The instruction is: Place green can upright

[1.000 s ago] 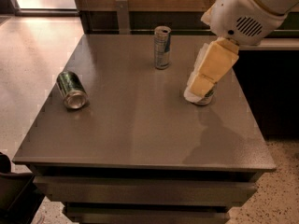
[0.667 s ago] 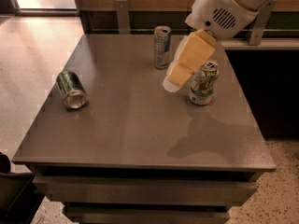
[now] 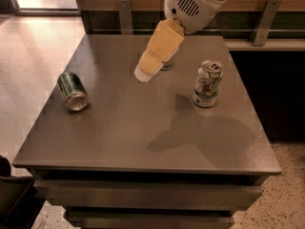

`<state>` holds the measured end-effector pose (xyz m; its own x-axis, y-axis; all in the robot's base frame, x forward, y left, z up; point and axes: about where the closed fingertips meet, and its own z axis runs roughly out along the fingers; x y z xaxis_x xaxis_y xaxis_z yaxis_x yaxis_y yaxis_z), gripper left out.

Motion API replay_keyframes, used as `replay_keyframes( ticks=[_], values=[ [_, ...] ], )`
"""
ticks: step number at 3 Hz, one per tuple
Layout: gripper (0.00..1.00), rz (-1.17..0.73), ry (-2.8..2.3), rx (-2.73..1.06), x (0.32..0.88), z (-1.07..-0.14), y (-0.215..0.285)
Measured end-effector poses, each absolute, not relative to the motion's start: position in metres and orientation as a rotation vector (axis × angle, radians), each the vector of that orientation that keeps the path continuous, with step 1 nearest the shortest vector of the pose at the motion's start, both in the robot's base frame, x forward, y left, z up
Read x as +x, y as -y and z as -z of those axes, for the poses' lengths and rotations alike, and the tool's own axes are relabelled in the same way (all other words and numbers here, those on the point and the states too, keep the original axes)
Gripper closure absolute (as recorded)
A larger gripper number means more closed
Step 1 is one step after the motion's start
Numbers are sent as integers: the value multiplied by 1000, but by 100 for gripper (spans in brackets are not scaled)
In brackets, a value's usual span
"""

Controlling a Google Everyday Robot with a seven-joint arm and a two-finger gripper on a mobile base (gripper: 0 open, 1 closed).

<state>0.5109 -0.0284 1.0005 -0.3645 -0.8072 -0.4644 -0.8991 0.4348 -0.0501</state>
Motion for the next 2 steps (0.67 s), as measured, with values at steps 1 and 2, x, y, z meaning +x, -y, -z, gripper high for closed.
replay_keyframes(
  ticks=[1,2],
  values=[
    [0,-287,-2332,-1368,513,-1001,22],
    [0,-287,-2331,-1368,513,-1001,22]
  ],
)
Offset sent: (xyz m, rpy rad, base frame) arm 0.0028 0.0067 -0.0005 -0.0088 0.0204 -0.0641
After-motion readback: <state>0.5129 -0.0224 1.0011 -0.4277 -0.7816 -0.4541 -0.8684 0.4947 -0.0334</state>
